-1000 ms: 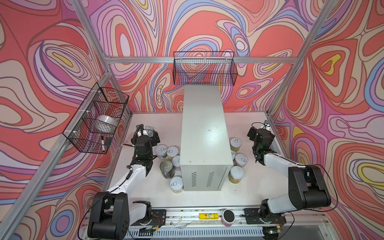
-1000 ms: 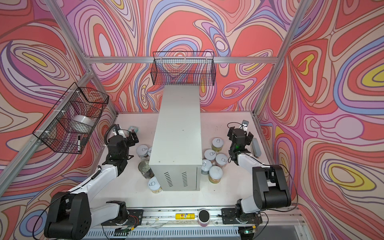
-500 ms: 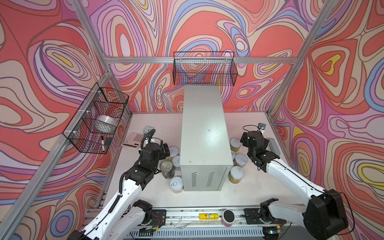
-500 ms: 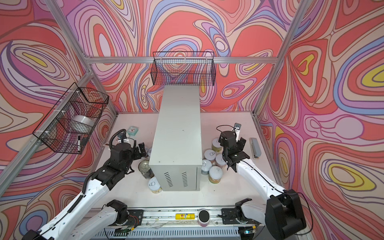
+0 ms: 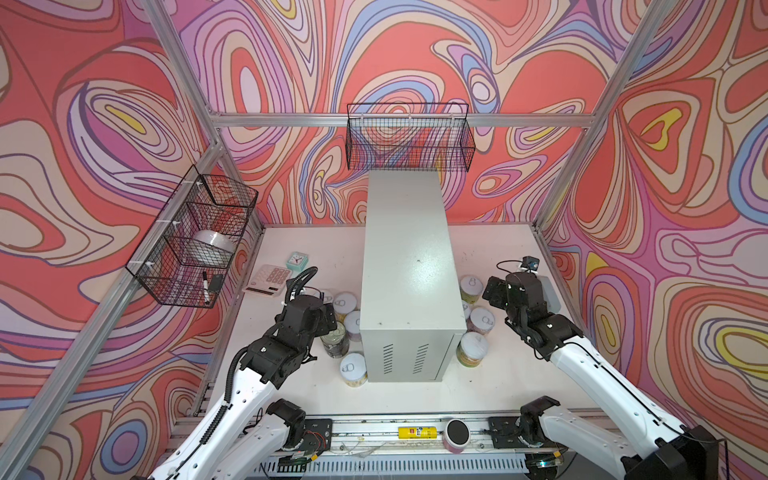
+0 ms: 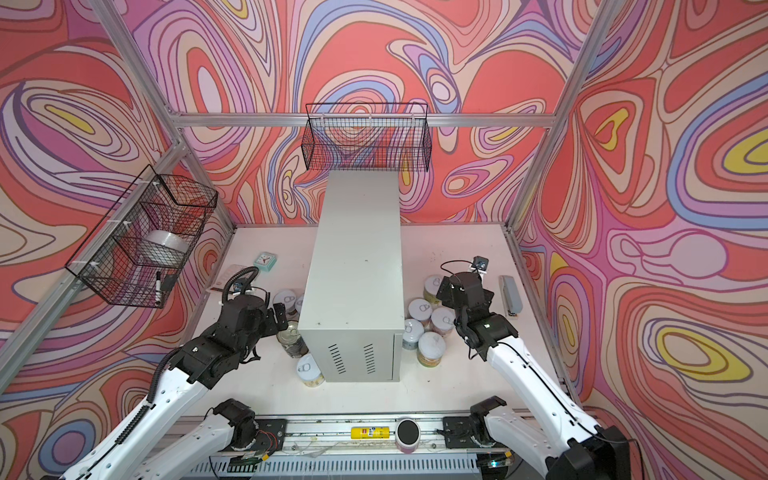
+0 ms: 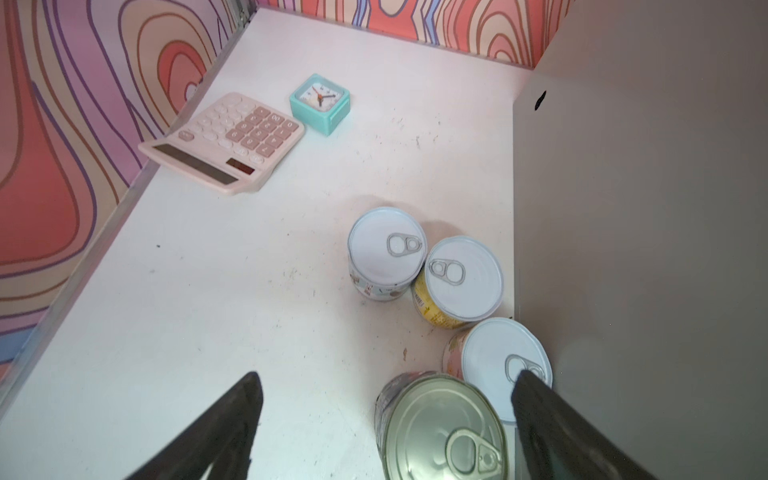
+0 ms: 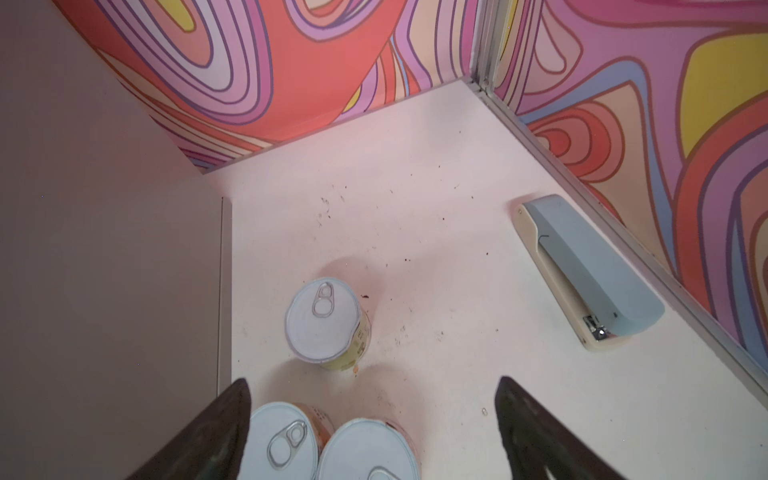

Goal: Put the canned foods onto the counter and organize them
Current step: 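Lower the left gripper and grasp the blue-labelled can while the right arm lifts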

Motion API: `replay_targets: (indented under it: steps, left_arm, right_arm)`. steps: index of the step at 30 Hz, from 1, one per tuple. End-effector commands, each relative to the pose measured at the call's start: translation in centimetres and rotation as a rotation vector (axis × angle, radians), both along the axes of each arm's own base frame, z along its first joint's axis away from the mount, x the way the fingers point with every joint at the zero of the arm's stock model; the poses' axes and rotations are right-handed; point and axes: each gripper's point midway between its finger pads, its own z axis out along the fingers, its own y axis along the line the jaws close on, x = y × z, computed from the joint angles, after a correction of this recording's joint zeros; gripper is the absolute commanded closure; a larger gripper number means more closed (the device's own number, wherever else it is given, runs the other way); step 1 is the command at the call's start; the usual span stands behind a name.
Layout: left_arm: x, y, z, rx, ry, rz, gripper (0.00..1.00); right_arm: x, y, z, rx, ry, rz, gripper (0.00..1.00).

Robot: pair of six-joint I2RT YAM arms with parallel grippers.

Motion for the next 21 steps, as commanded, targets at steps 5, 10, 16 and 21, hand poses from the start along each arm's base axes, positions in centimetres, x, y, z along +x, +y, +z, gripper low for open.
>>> replay_targets:
  steps: [5,10,16,21]
  left_arm:
    - [-3.0,-1.6,-2.2,-0.097,0.090,-0.027,0.00]
    - [-4.3,-1.9,-3.6,-0.104,0.126,-0.031,0.00]
    - [-5.0,-2.8,-6.2,-0.121,0.144,-0.036,0.00]
    - [-5.1,-3.3,-7.3,-0.090,0.138,-0.036,0.00]
  right_arm:
    - [-1.0,0.9,-2.4,0.021,0.096,0.047,0.01]
    - [-0.4,1.5,-2.8,0.031,0.106,0.068,0.02]
    - [0.1,2.2,-3.7,0.050,0.120,0.082,0.02]
    - [0.5,2.5,-4.4,0.055,0.131,0.090,0.02]
